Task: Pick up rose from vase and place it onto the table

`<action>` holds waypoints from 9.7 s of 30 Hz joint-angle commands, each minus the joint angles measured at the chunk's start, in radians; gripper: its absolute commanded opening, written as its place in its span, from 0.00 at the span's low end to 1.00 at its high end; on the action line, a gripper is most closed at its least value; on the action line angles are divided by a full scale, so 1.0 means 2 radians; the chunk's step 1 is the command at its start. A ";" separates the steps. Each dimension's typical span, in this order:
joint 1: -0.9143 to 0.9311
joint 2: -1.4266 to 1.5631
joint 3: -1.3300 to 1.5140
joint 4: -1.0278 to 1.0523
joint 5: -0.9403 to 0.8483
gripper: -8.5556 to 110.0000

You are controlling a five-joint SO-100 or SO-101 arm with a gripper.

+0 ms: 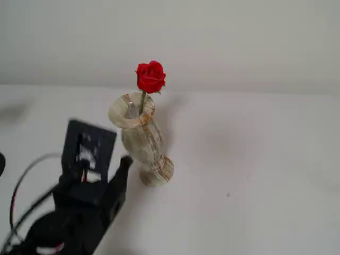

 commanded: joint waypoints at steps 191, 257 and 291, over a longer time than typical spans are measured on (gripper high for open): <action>0.143 0.203 0.148 0.144 0.061 0.40; 0.128 0.234 0.366 0.230 0.581 0.07; 0.128 0.234 0.366 0.230 0.581 0.07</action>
